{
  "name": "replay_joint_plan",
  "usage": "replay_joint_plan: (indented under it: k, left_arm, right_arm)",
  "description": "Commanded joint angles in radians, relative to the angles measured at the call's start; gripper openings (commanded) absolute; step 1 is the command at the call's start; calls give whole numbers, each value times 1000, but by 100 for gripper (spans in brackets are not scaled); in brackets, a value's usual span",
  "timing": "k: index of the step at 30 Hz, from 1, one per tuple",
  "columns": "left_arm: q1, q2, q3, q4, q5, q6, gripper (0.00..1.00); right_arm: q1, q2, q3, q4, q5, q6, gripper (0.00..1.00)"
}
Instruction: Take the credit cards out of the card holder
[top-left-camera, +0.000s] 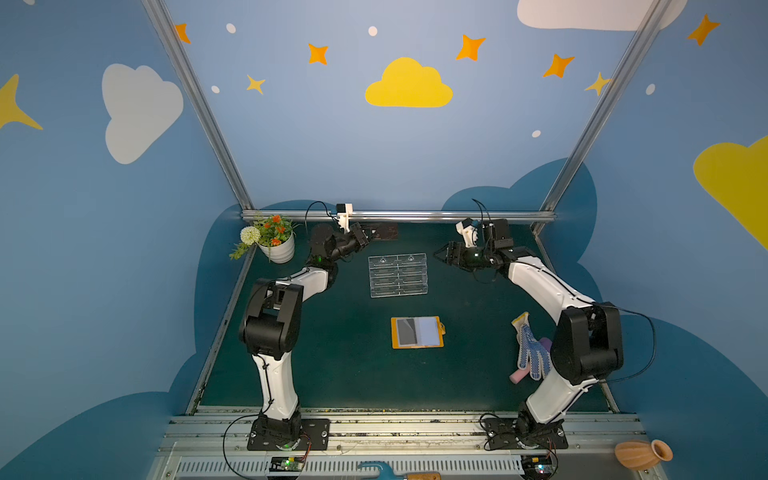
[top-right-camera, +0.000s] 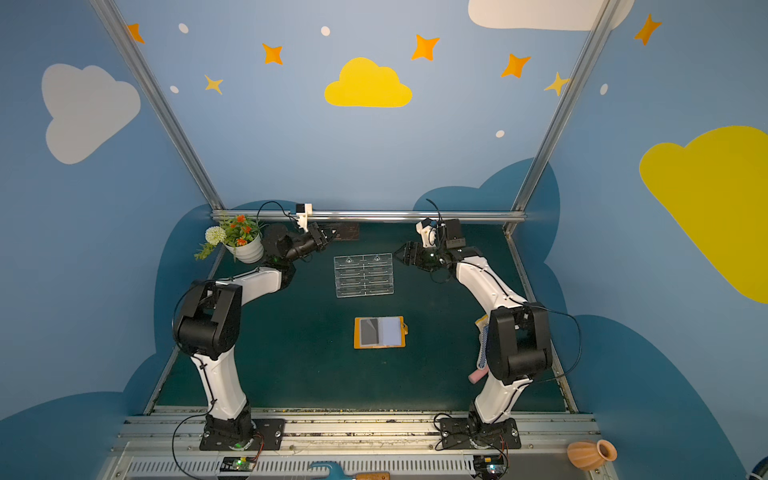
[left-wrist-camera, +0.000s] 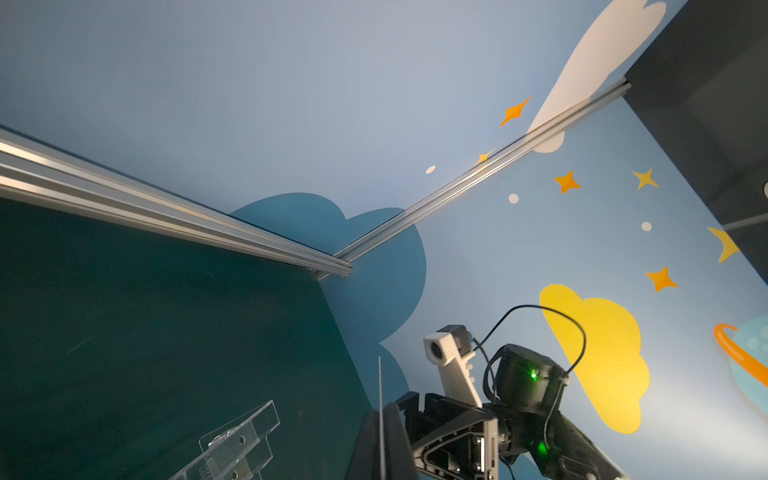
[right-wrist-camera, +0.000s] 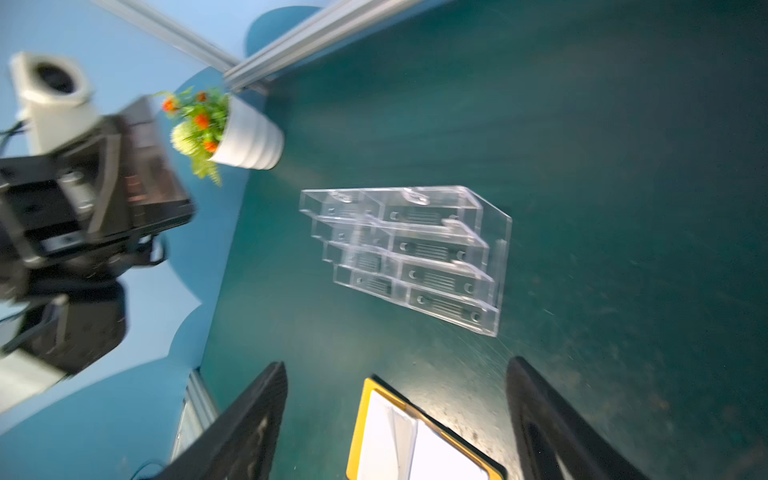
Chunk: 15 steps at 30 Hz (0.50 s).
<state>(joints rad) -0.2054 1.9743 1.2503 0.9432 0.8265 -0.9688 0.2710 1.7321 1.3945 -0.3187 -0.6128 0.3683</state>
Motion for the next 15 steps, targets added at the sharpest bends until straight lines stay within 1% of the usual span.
replay_joint_plan:
  k: [1,2,5,7,10,13,15]
  left_arm:
    - [-15,15,45,20,49,87,5]
    - [-17,22,51,19,56,95,5]
    - [-17,34,63,19,63,110,5]
    - [-18,37,68,3,58,127,5]
    - [-21,46,72,0,50,141,4]
    - [-30,53,81,-19,48,167,4]
    - [-39,61,89,-27,51,170,4]
  right_arm:
    - [-11,42,70,-54,-117,-83,79]
    - [-17,52,82,-59,-115,-85,79]
    - [-33,78,89,-10,-183,-70,79]
    - [-32,91,98,18,-204,-60,79]
    - [-29,121,100,87,-242,-14,79]
    - [-20,148,123,85,-222,-36,78]
    - [-21,167,139,102,-237,-37,78]
